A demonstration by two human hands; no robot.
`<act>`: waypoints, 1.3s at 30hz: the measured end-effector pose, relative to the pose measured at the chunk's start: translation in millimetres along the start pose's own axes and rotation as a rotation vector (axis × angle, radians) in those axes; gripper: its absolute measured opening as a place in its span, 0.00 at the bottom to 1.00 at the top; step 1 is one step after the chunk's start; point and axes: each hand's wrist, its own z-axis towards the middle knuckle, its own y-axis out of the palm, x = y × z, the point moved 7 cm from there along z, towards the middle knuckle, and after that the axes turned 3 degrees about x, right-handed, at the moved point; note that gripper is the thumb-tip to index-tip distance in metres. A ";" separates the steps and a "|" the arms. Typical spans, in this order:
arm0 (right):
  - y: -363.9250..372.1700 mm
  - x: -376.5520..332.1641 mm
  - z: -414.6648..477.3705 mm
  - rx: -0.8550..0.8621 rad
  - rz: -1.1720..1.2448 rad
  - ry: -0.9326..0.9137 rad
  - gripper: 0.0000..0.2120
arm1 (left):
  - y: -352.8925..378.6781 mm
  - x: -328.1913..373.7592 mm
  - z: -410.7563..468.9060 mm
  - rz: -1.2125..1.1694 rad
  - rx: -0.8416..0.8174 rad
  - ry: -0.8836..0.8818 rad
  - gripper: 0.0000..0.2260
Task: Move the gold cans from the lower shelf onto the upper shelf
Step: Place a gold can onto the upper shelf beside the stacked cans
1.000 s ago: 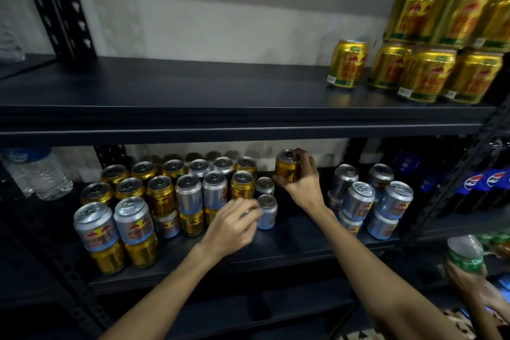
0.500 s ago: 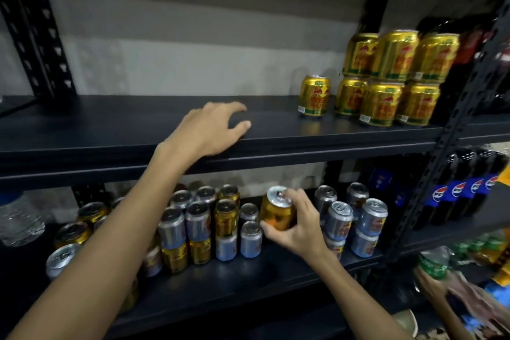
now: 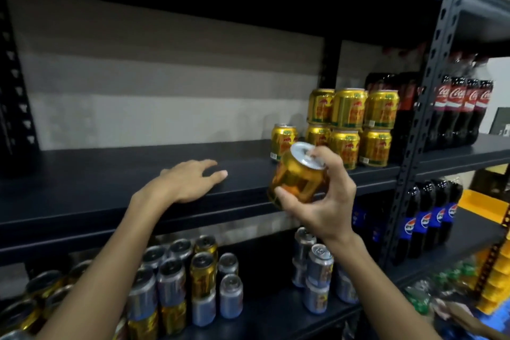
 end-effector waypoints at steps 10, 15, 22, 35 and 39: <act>33.8 68.3 106.5 -0.026 -0.128 0.263 0.31 | 0.3 1.4 -3.7 0.046 -0.038 0.021 0.26; 61.1 104.9 106.3 -0.058 -0.163 0.353 0.31 | 0.9 -1.9 -3.2 0.038 -0.053 0.031 0.27; 75.6 134.7 101.8 -0.075 -0.197 0.409 0.34 | 0.2 -1.0 -3.8 0.030 -0.053 0.046 0.26; 78.3 144.3 95.7 -0.094 -0.313 0.482 0.38 | 1.8 -1.8 -1.7 0.008 -0.049 0.043 0.25; 78.9 143.1 91.8 -0.112 -0.324 0.492 0.42 | 3.0 -2.1 -0.8 0.007 -0.054 0.044 0.25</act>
